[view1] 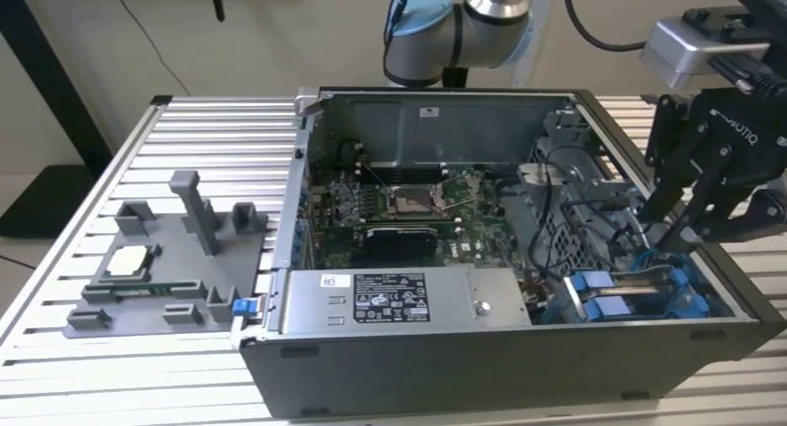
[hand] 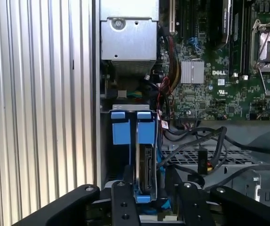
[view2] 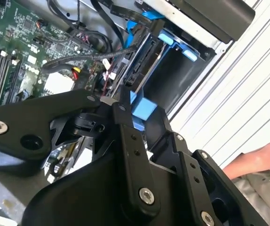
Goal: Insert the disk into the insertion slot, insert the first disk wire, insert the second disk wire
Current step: 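Insert the disk into the insertion slot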
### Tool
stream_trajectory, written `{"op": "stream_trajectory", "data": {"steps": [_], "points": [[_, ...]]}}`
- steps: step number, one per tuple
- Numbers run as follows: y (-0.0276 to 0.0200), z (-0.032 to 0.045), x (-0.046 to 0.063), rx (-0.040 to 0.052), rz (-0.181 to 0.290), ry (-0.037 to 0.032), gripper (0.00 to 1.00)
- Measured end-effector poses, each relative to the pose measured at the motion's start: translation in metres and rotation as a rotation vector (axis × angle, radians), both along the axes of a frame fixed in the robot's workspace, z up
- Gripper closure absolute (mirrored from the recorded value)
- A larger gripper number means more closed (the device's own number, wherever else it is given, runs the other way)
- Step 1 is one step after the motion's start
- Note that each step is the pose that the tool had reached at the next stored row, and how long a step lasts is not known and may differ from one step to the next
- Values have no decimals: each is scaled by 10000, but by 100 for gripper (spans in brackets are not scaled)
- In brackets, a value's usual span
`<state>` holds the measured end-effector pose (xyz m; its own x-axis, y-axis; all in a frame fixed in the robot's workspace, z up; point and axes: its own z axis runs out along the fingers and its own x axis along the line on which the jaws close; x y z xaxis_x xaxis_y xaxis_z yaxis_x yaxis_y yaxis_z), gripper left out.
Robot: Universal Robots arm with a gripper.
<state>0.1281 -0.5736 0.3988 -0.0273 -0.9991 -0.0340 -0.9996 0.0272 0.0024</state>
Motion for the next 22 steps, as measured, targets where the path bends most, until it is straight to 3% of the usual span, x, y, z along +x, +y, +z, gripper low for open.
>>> {"op": "stream_trajectory", "data": {"steps": [5, 9, 14, 19, 22], "points": [[43, 9, -41, 27, -4, 0, 0], [124, 9, -47, 142, -2, 0, 0], [195, 10, -52, 495, -3, 1, 0], [202, -3, -53, 1016, 6, 0, 0], [203, -21, -53, 1215, 9, 0, 0]]}}
